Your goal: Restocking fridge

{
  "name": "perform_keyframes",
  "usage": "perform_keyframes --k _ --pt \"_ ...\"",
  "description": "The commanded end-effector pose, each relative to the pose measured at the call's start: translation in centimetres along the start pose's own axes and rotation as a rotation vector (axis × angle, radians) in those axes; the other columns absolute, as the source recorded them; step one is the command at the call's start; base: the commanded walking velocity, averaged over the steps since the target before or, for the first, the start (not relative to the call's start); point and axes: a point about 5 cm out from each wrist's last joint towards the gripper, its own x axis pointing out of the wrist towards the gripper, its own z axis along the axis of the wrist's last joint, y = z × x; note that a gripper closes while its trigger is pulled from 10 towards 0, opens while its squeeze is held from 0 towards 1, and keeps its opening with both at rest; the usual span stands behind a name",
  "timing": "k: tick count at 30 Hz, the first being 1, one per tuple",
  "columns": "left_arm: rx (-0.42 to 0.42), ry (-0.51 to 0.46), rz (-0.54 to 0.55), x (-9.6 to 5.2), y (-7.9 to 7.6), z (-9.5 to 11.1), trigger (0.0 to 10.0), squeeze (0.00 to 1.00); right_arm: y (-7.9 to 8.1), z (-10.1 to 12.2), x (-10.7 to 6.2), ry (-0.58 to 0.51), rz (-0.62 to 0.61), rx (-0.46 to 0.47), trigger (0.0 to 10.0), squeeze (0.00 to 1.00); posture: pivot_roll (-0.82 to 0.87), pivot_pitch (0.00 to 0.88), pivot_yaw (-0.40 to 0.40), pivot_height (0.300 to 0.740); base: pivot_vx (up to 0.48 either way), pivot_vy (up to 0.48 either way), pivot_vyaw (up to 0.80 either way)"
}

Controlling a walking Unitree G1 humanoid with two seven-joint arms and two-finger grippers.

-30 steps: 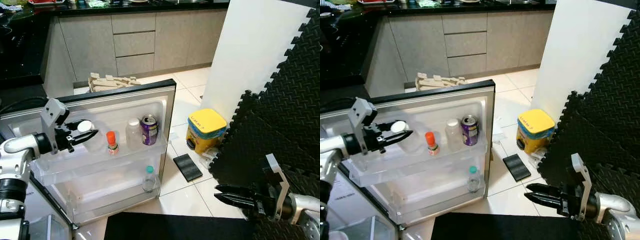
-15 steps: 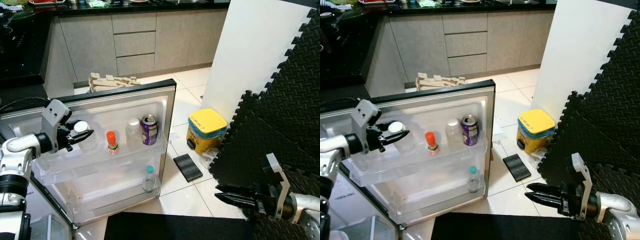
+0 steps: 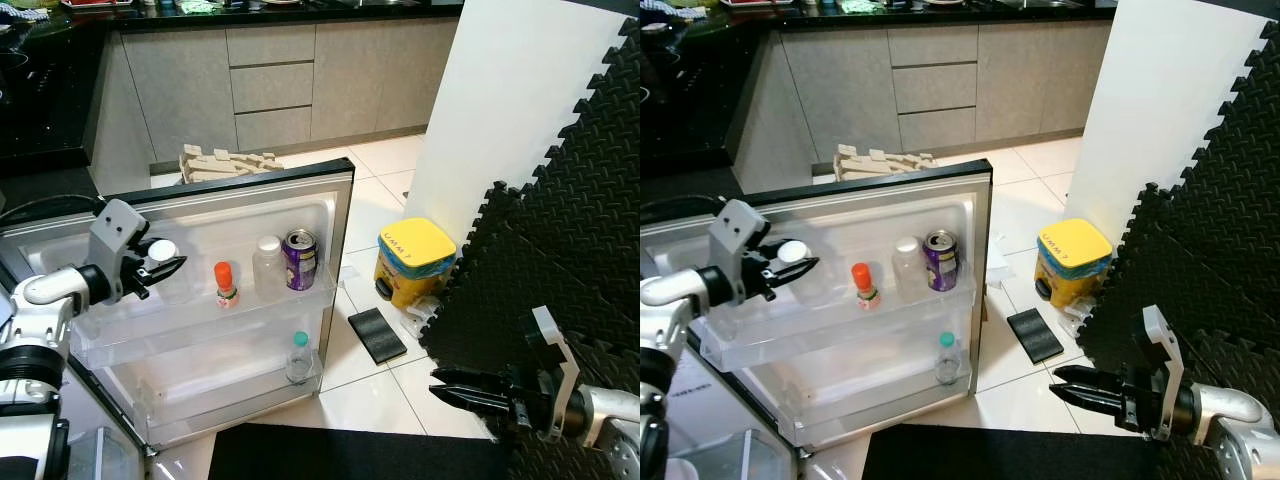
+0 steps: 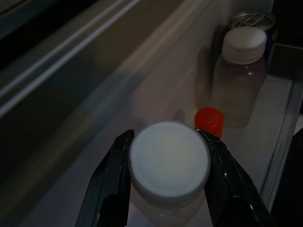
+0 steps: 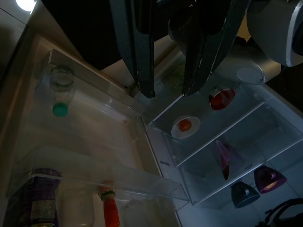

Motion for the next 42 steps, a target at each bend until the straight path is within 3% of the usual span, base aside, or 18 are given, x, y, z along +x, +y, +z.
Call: perform_keyframes --k 1,10,42 --pt "0.01 -0.032 -0.011 0.6 -0.2 0.6 10.0 0.0 0.2 0.0 0.2 0.009 0.011 -0.002 10.0 0.0 0.01 0.0 0.014 0.74 0.0 0.0 0.0" --pt "-0.003 -0.022 -0.019 1.7 -0.9 0.0 10.0 0.0 0.3 -0.1 0.4 0.008 0.013 0.001 10.0 0.0 0.01 0.0 0.019 0.74 0.0 0.0 0.0" --pt "-0.04 0.019 0.05 2.7 -1.6 -1.6 10.0 0.0 0.3 0.1 0.3 0.004 0.004 -0.009 10.0 0.0 0.0 0.0 0.022 0.74 0.0 0.0 0.0"
